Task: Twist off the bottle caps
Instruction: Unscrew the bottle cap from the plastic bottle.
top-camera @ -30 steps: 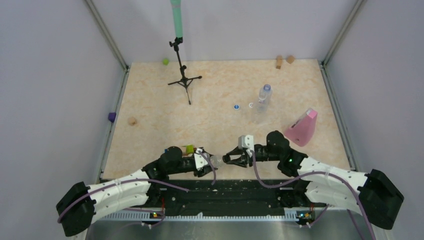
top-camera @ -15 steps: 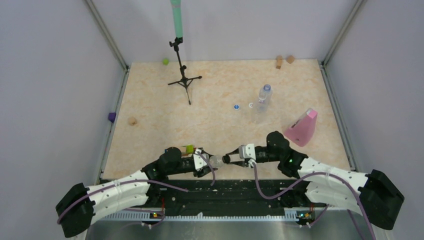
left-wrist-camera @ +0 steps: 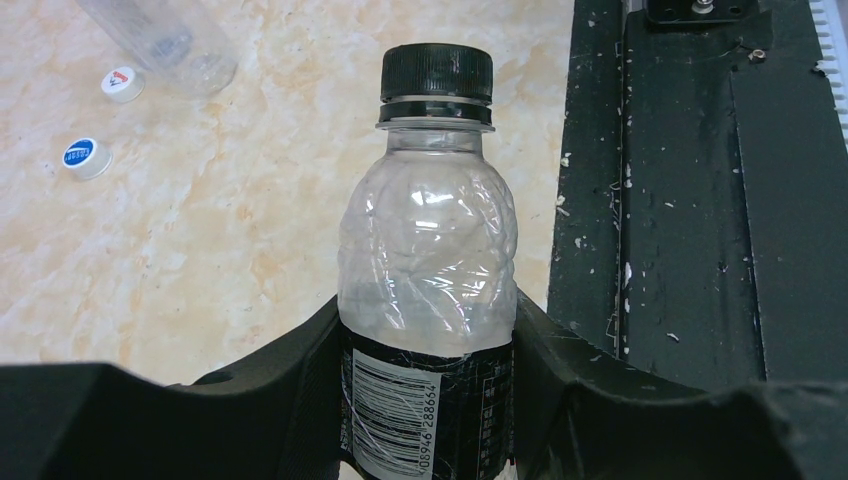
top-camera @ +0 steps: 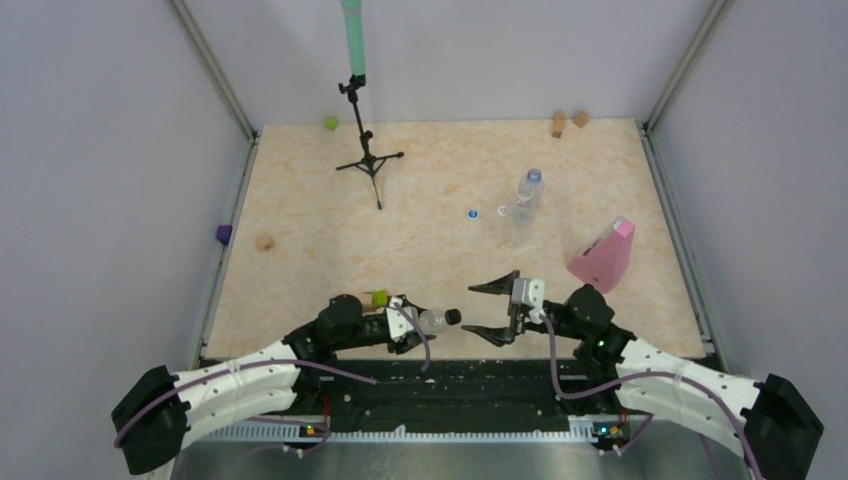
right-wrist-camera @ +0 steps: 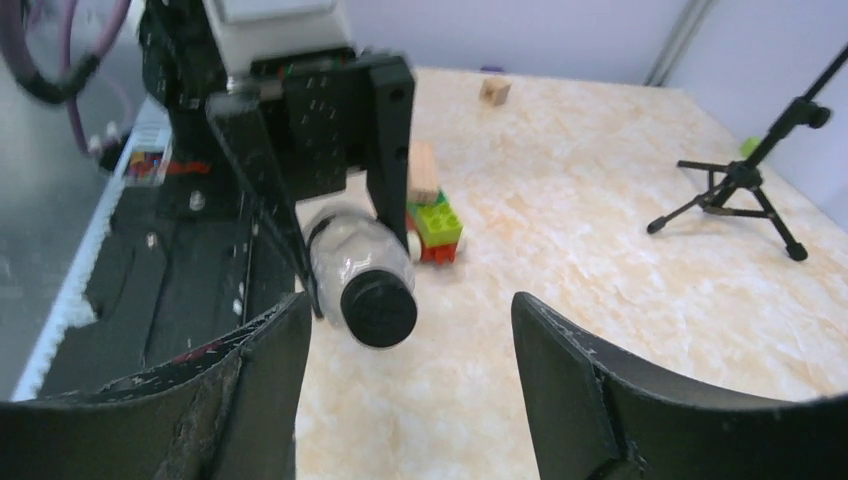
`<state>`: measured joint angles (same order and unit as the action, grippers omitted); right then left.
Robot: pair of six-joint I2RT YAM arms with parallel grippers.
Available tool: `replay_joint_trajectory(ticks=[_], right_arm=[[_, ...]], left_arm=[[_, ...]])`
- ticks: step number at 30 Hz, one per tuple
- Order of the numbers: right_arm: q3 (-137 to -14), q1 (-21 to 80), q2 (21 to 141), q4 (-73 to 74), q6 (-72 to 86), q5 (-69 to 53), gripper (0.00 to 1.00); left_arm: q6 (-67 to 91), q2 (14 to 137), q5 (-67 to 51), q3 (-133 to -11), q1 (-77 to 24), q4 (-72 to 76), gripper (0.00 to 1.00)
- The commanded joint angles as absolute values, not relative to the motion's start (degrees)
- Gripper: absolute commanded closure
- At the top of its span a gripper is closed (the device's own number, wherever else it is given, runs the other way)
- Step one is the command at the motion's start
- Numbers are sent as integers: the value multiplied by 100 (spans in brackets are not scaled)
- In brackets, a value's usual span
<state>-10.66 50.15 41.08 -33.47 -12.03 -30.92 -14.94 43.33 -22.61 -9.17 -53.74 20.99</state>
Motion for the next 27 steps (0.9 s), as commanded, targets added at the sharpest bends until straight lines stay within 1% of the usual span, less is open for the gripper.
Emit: replay_joint_trajectory(ticks=[1, 3, 7, 11, 13, 15, 22, 27], right_arm=[[-1092, 5054, 3773, -4069, 555, -2161, 28], [-1384, 5055, 3780, -3520, 1207, -1688, 31], [-2276, 5059, 4072, -1788, 2645, -598, 32], [-2541, 5058, 4517, -1115, 3868, -581, 31], [-2504, 5054, 4698, -1106, 4444, -664, 32], [-2305, 5055, 4783, -1411, 4931, -757, 33], [-1776, 5063, 4862, -2952, 5440, -1445, 35], [-1833, 5064, 4957, -2728, 5376, -1407, 42]], left_arm=[[-1451, 4275, -2179, -882, -5396, 2457, 100], [-1450, 4308, -2150, -879, -5396, 2485, 100], [-1426, 4350, -2062, -914, -5398, 2495, 100], [-1364, 4371, -1987, -940, -5396, 2530, 100], [-1360, 4357, -1856, -949, -5396, 2541, 100], [-1374, 4359, -1812, -941, -5396, 2563, 100], [-1360, 4446, -1819, -1006, -5396, 2554, 100], [-1373, 4588, -1880, -1069, -5396, 2558, 100]])
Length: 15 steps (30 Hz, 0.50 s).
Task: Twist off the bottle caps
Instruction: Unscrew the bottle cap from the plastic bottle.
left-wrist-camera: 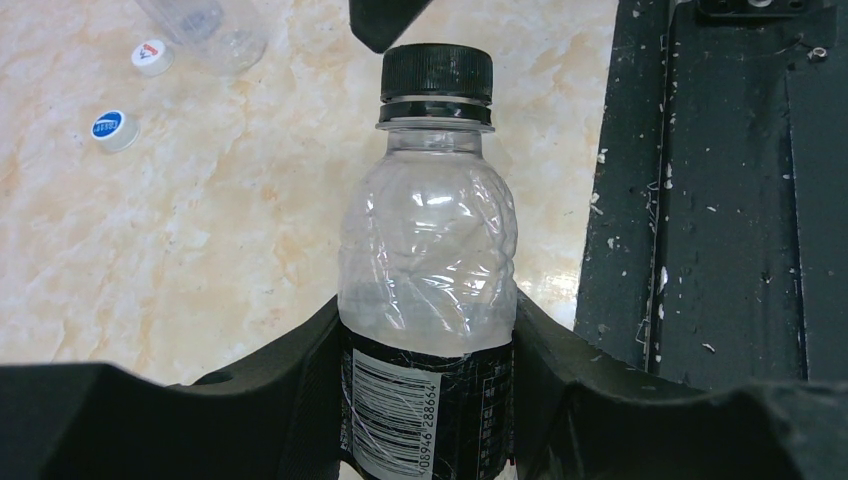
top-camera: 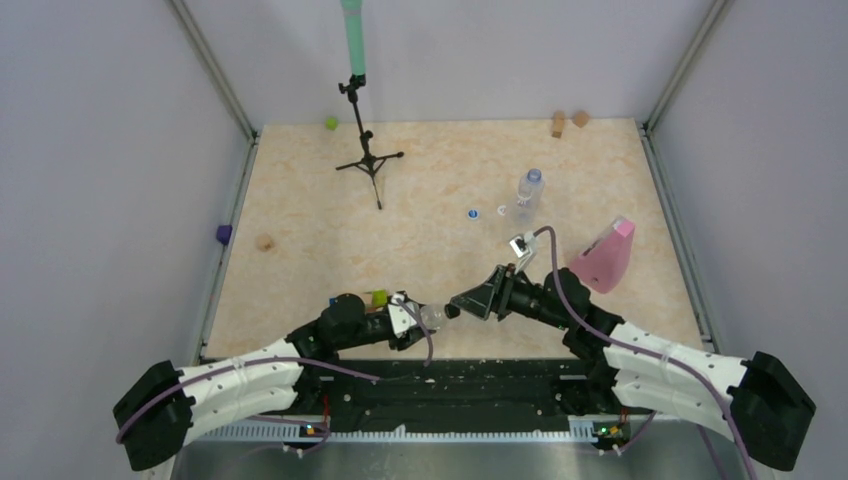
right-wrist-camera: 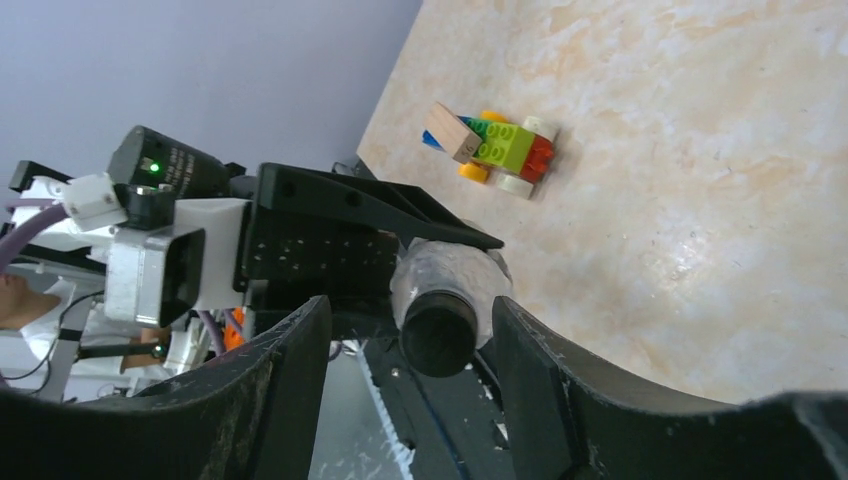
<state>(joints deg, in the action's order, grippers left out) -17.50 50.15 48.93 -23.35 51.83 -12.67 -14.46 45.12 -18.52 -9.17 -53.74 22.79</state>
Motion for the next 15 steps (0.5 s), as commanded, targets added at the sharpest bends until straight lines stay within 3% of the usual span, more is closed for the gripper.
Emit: replay_joint_trajectory(ticks=[1, 10, 15], right_arm=[[-1835, 5075, 5000, -2725, 5367, -1428, 42], [-1892, 5082, 5440, -2810, 5236, -1512, 43], [-1924, 5090, 5582, -2929, 5200, -1676, 51]], left_arm=[[-1368, 4600, -1884, -1078, -5396, 2564, 100], [-1353, 4590, -1883, -1057, -5401, 2567, 100], [-1362, 4591, -1856, -1037, -5396, 2573, 100]])
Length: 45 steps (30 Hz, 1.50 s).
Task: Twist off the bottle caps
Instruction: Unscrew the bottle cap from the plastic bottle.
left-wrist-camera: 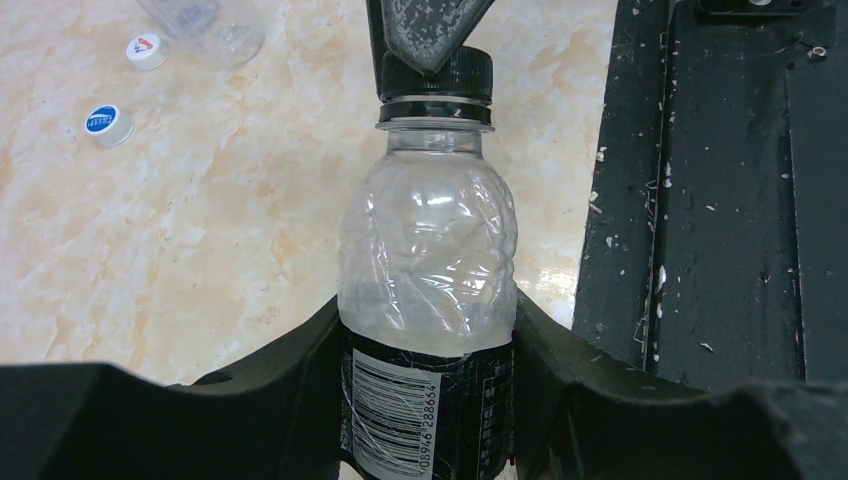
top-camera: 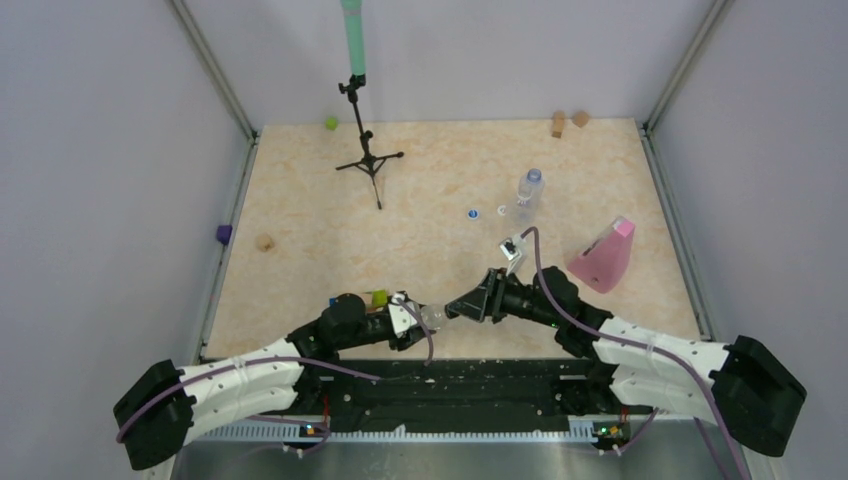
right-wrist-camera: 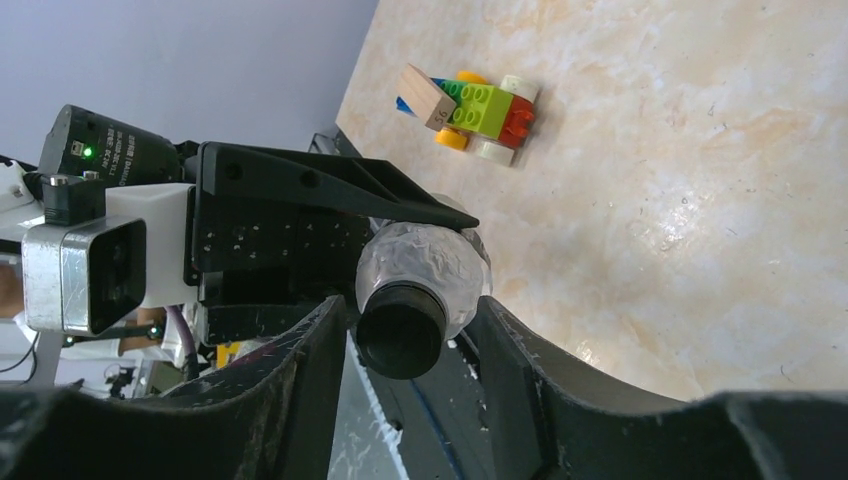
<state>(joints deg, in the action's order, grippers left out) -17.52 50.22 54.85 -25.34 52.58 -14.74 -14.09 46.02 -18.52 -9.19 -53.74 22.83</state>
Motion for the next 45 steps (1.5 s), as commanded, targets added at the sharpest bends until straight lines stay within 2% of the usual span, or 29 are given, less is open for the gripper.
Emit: replay_joint_trajectory(ticks=[1, 6, 10, 13, 15, 24, 36, 45], right_arm=[[-1920, 5089, 5593, -2957, 5164, -1731, 52], [-1809, 5112, 5591, -3180, 5025, -1963, 58], [-1840, 5109, 5585, -3046, 4884, -1973, 74], [-1898, 5115, 5594, -2859, 4729, -1990, 76], [-1949, 5107, 5614, -2702, 4518, -2050, 83], [-2042, 5116, 5678, -2696, 3052, -2789, 86], [-1505, 5117, 5628, -4135, 1031, -3588, 85], [-1739, 5124, 5361, -3192, -1567, -4359, 86]], left_arm=[[-1368, 4593, -1850, -1039, -5396, 2572, 100], [-1360, 4606, -1847, -1031, -5396, 2552, 100], [-1351, 4609, -1836, -1020, -5396, 2566, 100], [-1332, 4620, -1837, -1028, -5397, 2566, 100], [-1326, 4610, -1837, -1024, -5396, 2566, 100], [-1301, 4577, -1992, -980, -5396, 2693, 100], [-1296, 4438, -2508, -888, -5396, 2764, 100], [-1292, 4423, -2535, -894, -5396, 2735, 100]])
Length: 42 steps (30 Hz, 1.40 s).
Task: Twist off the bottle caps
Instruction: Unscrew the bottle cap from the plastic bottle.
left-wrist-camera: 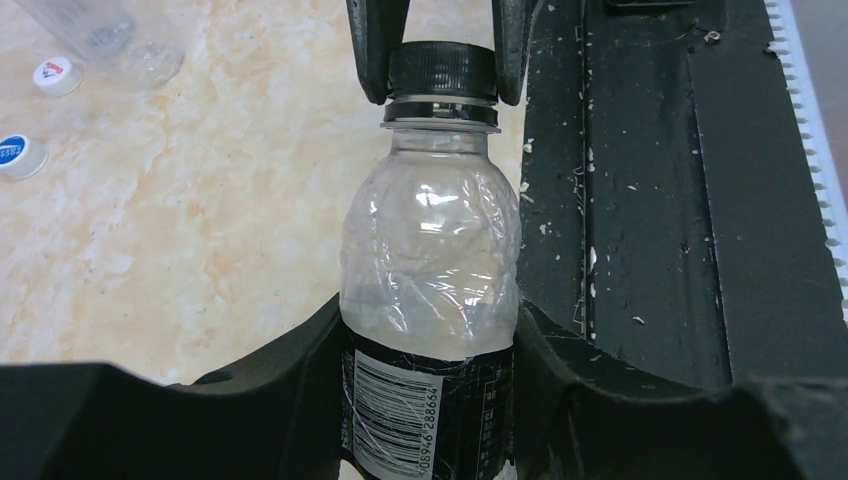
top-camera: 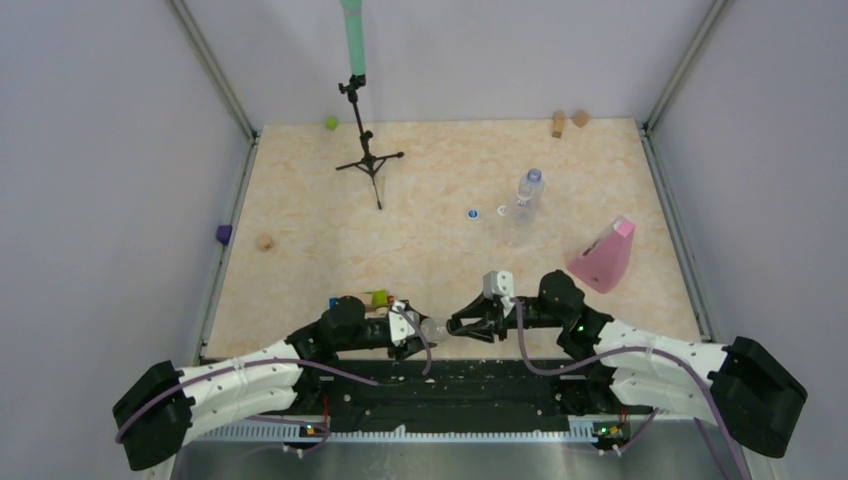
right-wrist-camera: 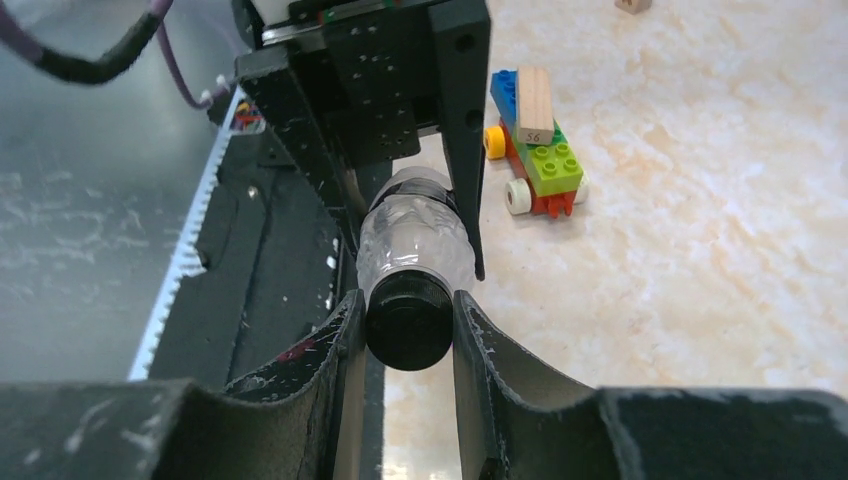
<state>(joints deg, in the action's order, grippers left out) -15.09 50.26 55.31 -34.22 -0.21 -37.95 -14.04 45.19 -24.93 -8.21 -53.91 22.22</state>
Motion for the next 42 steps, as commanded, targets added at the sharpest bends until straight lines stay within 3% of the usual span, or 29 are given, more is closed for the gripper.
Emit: replay_joint_trajectory(ticks=[1, 3, 8, 12, 17, 29, 30, 32, 35, 39, 42], right_arm=[[-1736, 5127, 5312, -3199, -1628, -4296, 87], [-1698, 5128, 5227, -3280, -1638, -4162, 86], [-1522, 5130, 5071, -3816, -908, -3563, 73], [-1477, 5127, 4843, -4077, 839, -2081, 54], [-1620, 5126, 4351, -3244, 1718, -1876, 35], [-2519, 5125, 4464, -572, 3438, -739, 31], [-2631, 5124, 4538, -333, 3561, -519, 29], [-2760, 5132, 4616, -34, 3919, -56, 12], [-2576, 5123, 4481, -226, 4218, 256, 2], [-1897, 5115, 4326, -1571, 4810, -270, 1], [-2014, 5116, 4336, -1259, 4951, -75, 1]], left_arm=[[-1296, 4412, -2533, -903, -5396, 2715, 100], [-1301, 4388, -2529, -925, -5396, 2691, 100], [-1318, 4383, -2518, -936, -5396, 2681, 100], [-1309, 4435, -2437, -1011, -5396, 2665, 100], [-1299, 4505, -2400, -1058, -5396, 2639, 100], [-1338, 4569, -2244, -1068, -5396, 2758, 100], [-1364, 4537, -2235, -1088, -5396, 2747, 100], [-1369, 4476, -2217, -1122, -5396, 2710, 100], [-1292, 4393, -2143, -1109, -5396, 2715, 100], [-1221, 4263, -2043, -1001, -5396, 2750, 100], [-1204, 4207, -1888, -961, -5396, 2730, 100]])
